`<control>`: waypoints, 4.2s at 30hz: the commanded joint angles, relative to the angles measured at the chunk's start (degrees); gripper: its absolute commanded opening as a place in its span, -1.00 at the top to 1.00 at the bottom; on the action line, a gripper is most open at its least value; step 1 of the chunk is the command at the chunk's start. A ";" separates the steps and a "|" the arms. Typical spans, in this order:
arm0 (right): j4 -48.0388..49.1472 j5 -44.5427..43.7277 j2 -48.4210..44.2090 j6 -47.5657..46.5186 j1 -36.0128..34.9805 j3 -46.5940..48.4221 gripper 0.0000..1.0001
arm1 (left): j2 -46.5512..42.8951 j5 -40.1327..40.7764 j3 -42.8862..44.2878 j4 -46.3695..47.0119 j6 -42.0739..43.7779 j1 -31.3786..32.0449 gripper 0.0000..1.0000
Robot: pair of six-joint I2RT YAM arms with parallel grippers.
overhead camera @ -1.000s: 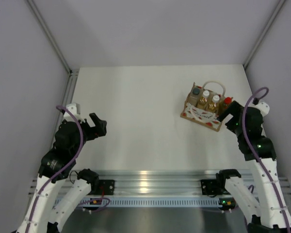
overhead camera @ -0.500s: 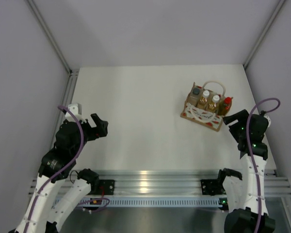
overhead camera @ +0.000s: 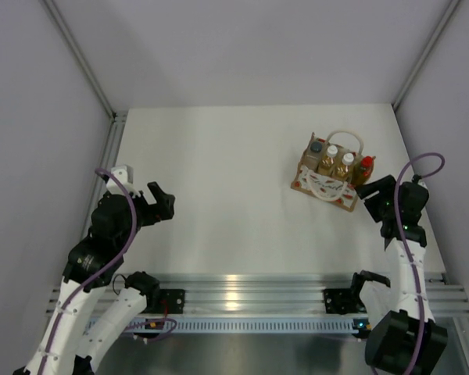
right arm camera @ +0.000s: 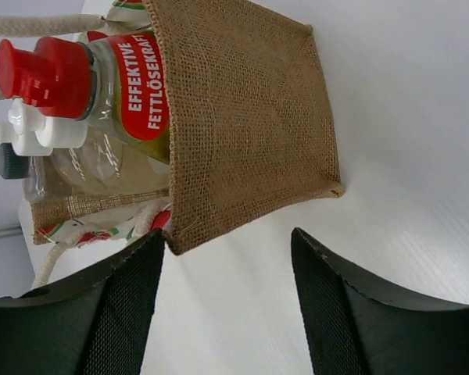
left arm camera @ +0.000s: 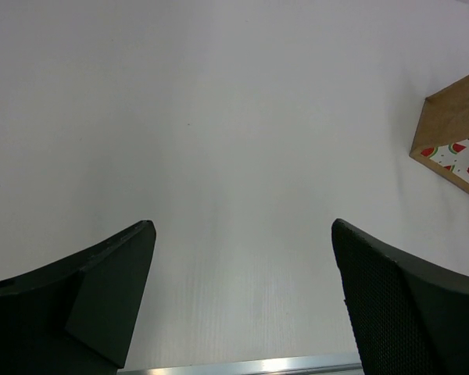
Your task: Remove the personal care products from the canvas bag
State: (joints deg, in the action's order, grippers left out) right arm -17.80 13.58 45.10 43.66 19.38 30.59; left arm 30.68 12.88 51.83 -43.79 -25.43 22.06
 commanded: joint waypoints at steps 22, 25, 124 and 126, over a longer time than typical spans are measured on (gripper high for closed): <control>8.75 0.57 2.44 1.25 3.47 -2.20 0.44 | 4.13 -1.20 0.37 1.60 -0.32 0.08 -0.97; 9.10 0.57 2.89 2.66 3.65 -3.25 0.57 | 4.13 -0.84 0.64 1.60 -0.41 0.08 -0.97; 19.65 11.03 -4.15 7.58 3.74 -16.17 1.00 | 113.20 -8.04 89.58 57.24 14.62 40.25 1.00; 20.17 10.94 -3.88 7.84 3.74 -16.35 1.00 | 112.59 -8.40 89.67 57.94 14.62 40.25 1.00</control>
State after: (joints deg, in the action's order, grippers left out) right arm 4.32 23.66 39.62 52.16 22.65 15.40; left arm 148.14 6.28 137.27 9.15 -10.72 62.17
